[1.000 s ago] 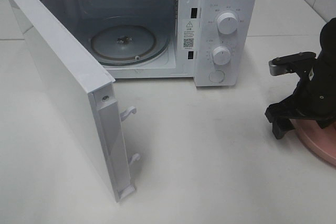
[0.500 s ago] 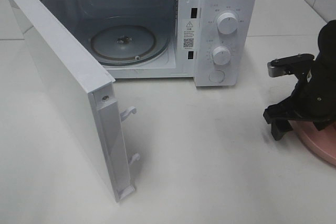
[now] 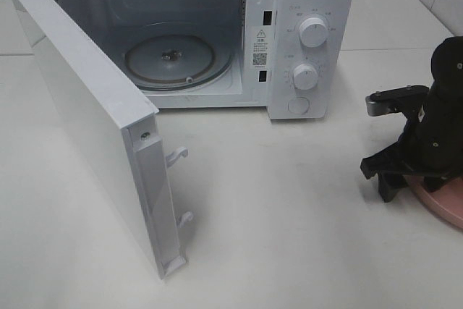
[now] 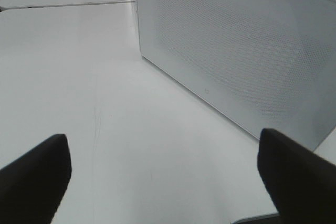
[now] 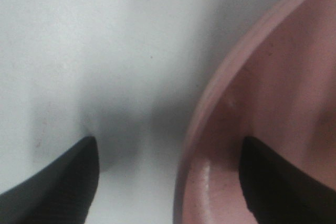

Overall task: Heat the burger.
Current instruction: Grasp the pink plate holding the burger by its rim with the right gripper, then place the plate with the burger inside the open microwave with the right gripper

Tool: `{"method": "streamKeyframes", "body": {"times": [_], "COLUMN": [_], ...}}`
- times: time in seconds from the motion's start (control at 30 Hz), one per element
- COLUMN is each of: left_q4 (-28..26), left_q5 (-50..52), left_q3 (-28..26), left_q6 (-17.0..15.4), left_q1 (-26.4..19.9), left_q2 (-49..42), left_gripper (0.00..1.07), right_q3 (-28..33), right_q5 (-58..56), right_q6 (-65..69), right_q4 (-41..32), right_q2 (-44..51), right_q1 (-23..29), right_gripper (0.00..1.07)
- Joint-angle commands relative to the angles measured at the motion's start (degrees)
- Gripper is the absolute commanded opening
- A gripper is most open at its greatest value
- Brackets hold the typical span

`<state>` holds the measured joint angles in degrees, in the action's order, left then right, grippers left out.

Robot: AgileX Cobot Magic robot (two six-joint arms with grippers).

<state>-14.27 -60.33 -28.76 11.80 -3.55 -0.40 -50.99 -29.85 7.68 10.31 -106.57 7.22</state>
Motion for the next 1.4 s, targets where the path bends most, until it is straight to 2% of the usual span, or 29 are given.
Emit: {"method": "streamKeyframes", "body": {"times": [0.03,0.07,0.1,0.13,0.17,0.2,0.23,0.73,0.97,1.4], "left_q4": [-0.17,-0.17,-0.17,-0.17,-0.17,-0.17,-0.17,-0.17,-0.17,-0.17], "left_q5": [0.63,0.63,0.63,0.63,0.63,0.63,0.63,0.63,0.63,0.63], "left_q3": [0.17,0.17,0.17,0.17,0.17,0.17,0.17,0.17,0.17,0.17], "left_q6": [-0.06,-0.06,-0.06,-0.06,-0.06,-0.06,-0.06,-0.06,-0.06,-0.06], "left_q1": [-0.11,-0.11,-0.11,-0.11,-0.11,-0.11,-0.11,-0.11,-0.11,-0.11], "left_q2": [-1.20,-1.20,-1.20,-1.20,-1.20,-1.20,-1.20,-1.20,-1.20,-1.20], "left_gripper": [0.88,0.88,0.88,0.88,0.88,0.88,0.88,0.88,0.88,0.88], "right_q3": [0.57,0.57,0.57,0.57,0.57,0.57,0.57,0.57,0.57,0.57], "right_q5": [-1.15,-1.43,-1.43,-1.60,-2.01,-2.01,-2.29,-3.90,-6.76,-12.55], "right_q6": [0.80,1.26,1.26,1.38,1.38,1.38,1.26,1.49,1.55,8.77], "right_q4": [0.00,0.00,0.00,0.00,0.06,0.06,0.06,0.06,0.80,8.59], "right_q2": [-0.92,-0.92,-0.92,-0.92,-0.92,-0.92,-0.92,1.20,3.38,7.96], "right_q1": [-0.23,-0.23,-0.23,-0.23,-0.23,-0.23,-0.23,-0.06,1.60,5.21], "right_gripper": [0.54,0.40,0.40,0.30,0.14,0.14,0.00,0.00,0.00,0.00]}}
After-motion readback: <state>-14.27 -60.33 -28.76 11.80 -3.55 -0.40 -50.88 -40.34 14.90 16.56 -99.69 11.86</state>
